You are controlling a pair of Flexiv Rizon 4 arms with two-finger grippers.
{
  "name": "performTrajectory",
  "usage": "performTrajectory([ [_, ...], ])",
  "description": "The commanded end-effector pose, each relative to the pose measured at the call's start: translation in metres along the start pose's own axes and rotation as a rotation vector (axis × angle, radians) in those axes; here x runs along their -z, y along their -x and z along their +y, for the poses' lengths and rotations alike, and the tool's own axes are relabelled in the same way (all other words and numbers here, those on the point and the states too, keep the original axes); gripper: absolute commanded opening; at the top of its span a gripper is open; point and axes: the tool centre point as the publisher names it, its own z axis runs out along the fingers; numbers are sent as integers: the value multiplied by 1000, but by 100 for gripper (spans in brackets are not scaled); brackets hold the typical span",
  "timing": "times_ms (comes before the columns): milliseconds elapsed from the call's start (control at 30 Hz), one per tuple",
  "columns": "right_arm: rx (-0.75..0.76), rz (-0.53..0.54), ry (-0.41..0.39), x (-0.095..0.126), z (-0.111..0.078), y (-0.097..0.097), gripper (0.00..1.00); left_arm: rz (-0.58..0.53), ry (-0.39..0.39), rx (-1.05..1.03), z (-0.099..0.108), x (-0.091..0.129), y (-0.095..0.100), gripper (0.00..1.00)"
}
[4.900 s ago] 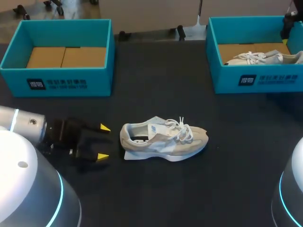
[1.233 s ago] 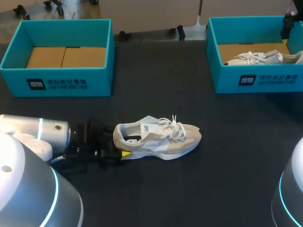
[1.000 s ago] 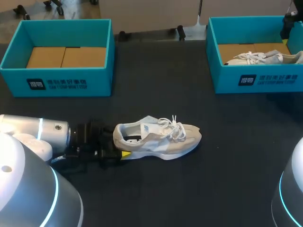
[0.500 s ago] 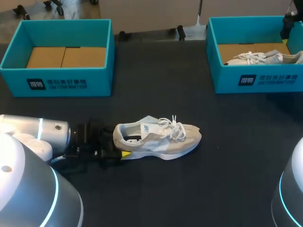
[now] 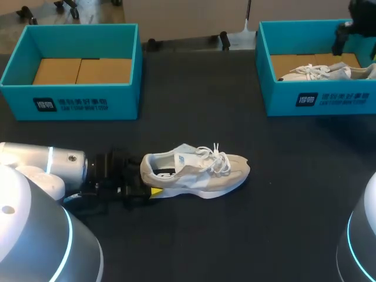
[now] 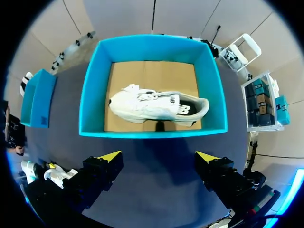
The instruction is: Take the shoe out of the shoebox, open the shoe tongue, remove and reinsert the insole, then place the shoe into the shoebox
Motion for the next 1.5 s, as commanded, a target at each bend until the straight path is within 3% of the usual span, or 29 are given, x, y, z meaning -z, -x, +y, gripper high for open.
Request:
performTrajectory([
  [33,-10,-20,16,5,-12,-27,100,1,5,0,3,-1,-1,0],
  [333,-44,-42,-1,28,-40,-89,100,1,5,0,3,-1,-1,0],
  [600,-40,-37,-75,38,-79,-152,100,1,5,0,3,-1,-1,0],
  [767,-56,-31,-44,48,-107,-185,100,1,5,0,3,-1,-1,0],
  [1200,-55,-48,27,63,-165,-240,100,1,5,0,3,-1,-1,0],
  [1500,-43,16,73,45,-177,-279,100,1,5,0,3,-1,-1,0],
])
